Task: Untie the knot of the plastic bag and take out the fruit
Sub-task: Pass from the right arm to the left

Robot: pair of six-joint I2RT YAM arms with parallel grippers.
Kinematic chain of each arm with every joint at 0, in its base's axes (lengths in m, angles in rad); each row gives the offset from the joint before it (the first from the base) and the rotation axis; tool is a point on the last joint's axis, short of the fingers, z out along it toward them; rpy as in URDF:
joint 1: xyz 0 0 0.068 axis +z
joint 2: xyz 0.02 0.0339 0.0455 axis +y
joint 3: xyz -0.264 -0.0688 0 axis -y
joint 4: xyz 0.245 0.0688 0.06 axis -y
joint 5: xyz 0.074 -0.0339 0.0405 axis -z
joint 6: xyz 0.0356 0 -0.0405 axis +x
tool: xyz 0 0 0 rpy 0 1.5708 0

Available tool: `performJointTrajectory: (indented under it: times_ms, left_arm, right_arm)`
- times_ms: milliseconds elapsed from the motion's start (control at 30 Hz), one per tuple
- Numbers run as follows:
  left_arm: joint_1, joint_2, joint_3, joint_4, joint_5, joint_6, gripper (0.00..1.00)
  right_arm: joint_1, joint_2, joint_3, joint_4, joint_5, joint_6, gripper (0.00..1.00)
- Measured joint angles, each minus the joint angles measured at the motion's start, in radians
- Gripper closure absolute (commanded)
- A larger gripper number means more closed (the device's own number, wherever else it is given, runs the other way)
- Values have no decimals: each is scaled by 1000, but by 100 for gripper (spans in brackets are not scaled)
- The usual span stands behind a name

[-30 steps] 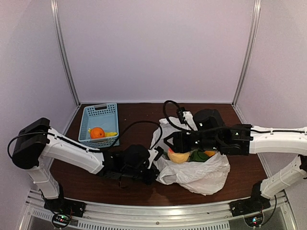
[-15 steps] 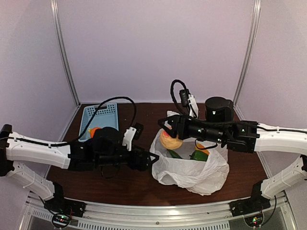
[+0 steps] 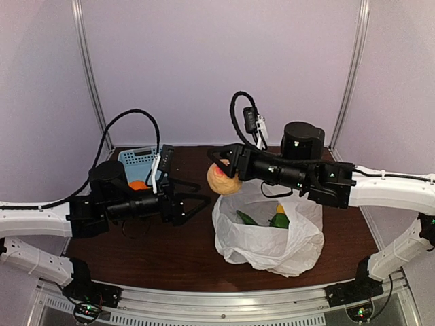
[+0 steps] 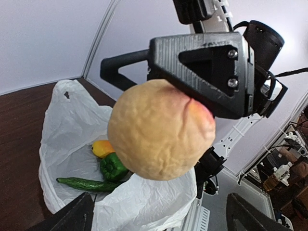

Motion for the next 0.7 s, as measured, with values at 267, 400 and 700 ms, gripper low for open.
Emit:
performJointTrajectory:
  times_ms: [267, 400, 700]
  left_arm:
    - [34, 135, 56, 179, 125, -45, 3]
    - [36, 181, 91, 212, 152, -57, 3]
    - [41, 217, 109, 262, 182, -87, 38]
  right_arm:
    - [21, 2, 10, 8, -18, -5, 45]
    - [29, 2, 14, 12, -23, -8, 45]
    - [33, 2, 14, 16, -28, -8, 44]
